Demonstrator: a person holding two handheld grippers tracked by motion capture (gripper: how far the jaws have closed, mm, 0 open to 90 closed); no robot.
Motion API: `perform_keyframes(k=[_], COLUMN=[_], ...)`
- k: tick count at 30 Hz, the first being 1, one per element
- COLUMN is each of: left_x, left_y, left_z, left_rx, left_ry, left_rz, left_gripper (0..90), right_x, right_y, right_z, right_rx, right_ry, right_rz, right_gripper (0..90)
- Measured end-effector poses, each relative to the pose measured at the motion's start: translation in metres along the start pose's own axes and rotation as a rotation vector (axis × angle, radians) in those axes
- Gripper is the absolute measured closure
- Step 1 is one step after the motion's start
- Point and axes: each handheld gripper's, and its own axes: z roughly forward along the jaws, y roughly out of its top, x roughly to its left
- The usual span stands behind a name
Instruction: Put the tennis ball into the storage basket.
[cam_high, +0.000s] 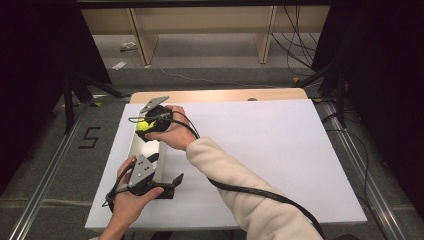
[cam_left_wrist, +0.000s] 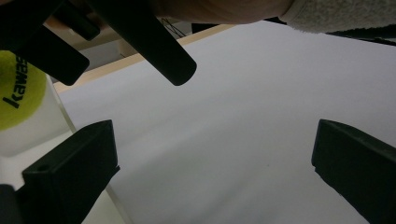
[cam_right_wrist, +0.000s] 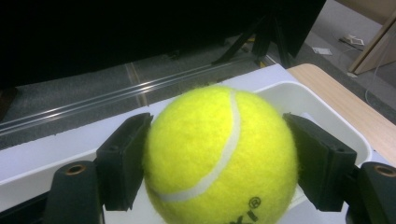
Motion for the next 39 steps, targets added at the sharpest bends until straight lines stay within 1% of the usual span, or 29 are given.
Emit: perform_keyframes(k=[6, 13, 15, 20, 29, 35, 39], left_x=[0.0, 0.0, 0.0, 0.0, 0.001, 0.0, 0.0], left_y=[0.0, 0.0, 0.0, 0.0, 0.0, -0.001, -0.001], left_z=[0.0, 0.0, 0.0, 0.0, 0.0, 0.001, 0.001], left_rx=[0.0, 0.0, 0.001, 0.002, 0.004, 0.005, 0.005], left_ry=[-0.002, -0.003, -0.001, -0.001, -0.002, -0.003, -0.005], left_rz=[-0.001, 0.002, 0.0, 0.0, 0.002, 0.002, 0.003], left_gripper=[0.0, 0.0, 0.0, 0.0, 0.0, 0.0, 0.0], right_x=[0.001, 0.004, 0.004, 0.005, 0.007, 0.007, 0.007], right_y=[0.0, -0.001, -0.002, -0.001, -0.004, -0.006, -0.007], right_z=[0.003, 0.006, 0.007, 0.009, 0.014, 0.017, 0.02], right_rx=[0.007, 0.008, 0.006, 0.015, 0.044, 0.052, 0.054], right_ry=[0.005, 0.004, 0.004, 0.003, 0.017, 0.02, 0.022], right_rz=[-0.007, -0.001, -0.009, -0.004, -0.019, -0.016, -0.024], right_gripper=[27.4, 27.4, 27.4, 27.3, 27.2, 27.2, 27.1])
